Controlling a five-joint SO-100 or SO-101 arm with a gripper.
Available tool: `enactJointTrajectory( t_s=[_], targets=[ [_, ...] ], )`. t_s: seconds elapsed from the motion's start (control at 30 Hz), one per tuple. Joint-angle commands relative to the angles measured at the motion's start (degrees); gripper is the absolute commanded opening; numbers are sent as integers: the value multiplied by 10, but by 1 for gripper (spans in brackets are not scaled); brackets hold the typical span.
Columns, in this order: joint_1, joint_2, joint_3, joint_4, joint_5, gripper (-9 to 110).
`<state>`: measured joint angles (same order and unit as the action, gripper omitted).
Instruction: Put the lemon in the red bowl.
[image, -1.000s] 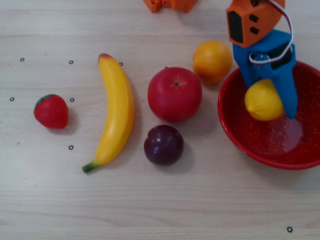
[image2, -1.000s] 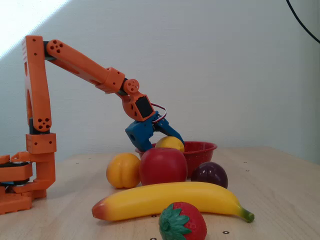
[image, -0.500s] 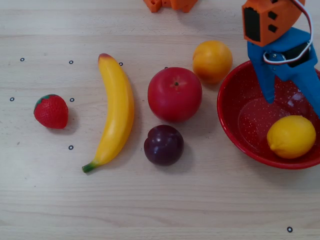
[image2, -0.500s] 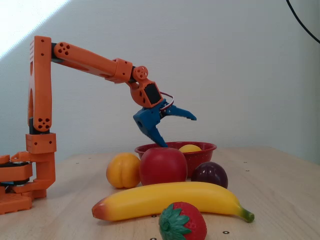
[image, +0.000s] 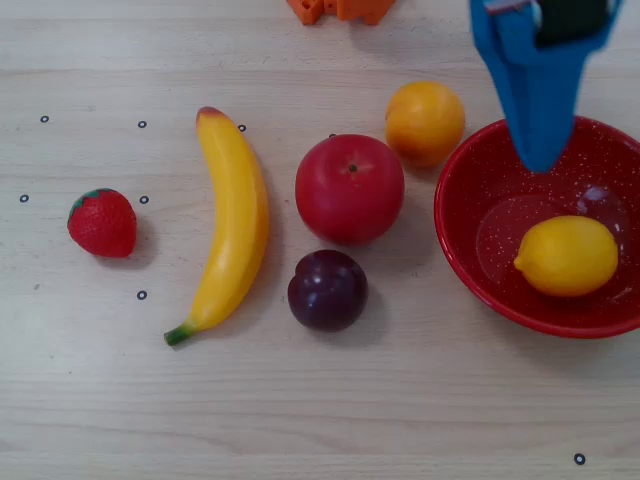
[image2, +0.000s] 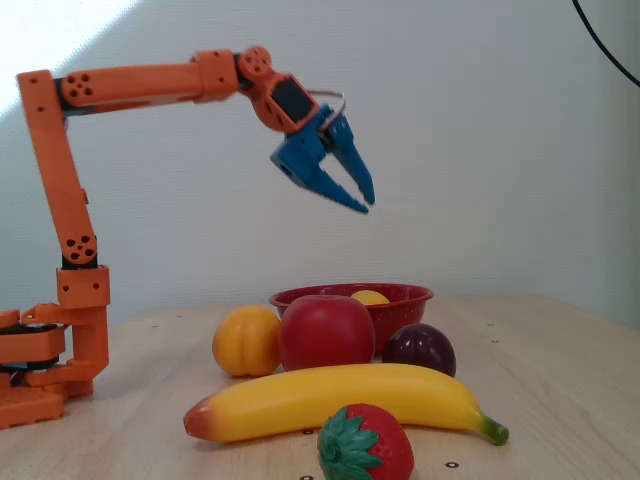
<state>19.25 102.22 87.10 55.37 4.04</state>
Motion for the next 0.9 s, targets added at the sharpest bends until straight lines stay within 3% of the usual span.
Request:
enactJointTrajectory(
  t_s=[0.0, 0.33, 0.87],
  targets=[
    [-33, 111, 15, 7, 6, 0],
    [-148, 378, 319, -11, 49, 0],
    [-208, 714, 860, -223, 101, 0]
  ],
)
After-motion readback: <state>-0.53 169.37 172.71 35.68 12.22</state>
